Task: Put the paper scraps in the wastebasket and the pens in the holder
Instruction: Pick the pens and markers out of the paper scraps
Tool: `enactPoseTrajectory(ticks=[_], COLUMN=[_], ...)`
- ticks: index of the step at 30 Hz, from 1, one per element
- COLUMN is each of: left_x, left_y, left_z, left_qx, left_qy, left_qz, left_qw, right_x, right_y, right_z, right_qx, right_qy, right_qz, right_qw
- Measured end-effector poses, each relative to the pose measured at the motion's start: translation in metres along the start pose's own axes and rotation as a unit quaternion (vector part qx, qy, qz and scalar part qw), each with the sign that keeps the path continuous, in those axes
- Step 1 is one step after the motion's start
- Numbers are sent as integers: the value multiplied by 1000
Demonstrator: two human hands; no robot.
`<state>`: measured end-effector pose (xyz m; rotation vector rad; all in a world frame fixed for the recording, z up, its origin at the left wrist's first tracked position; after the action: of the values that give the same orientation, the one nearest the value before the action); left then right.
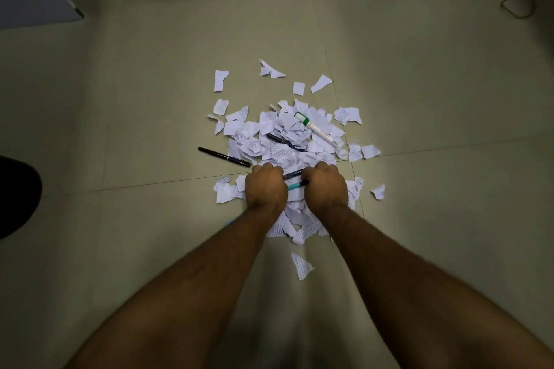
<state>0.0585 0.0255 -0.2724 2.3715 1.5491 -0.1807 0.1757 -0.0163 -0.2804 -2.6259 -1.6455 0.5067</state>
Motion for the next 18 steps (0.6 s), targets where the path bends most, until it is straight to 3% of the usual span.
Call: enactPoseTrajectory(ticks=[4,8,11,15,18], left_x=[4,5,5,11,22], left_y=[-4,-15,-10,17,58], left_z=[2,-2,-13,-34,-25], left_qx=[17,-29,-113,-337,-446], left_qy=[-2,73,125,118,50], left_qz=[38,50,43,-32,-73], left_qw=[999,996,985,934,891], right_x=[-2,-7,-14,-21,-30], right_y=[3,6,11,25,58], right_z=[-1,-8,-19,-30,-29], right_qx=[36,92,188,363,485], right_qy=[20,54,116,129,130], right_qz=[0,-21,53,241,383], right_qw=[999,994,974,891,776])
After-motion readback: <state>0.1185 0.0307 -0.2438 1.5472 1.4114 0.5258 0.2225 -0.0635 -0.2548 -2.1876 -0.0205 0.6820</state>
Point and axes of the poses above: each hand's wrist, its own x-axis towards the middle knuckle, its own z-axis out of the palm, y = z × x, the point moved 4 cm from there along x, towards the middle knuckle, and after that the axes turned 9 degrees about z, right-handed, at the moved point
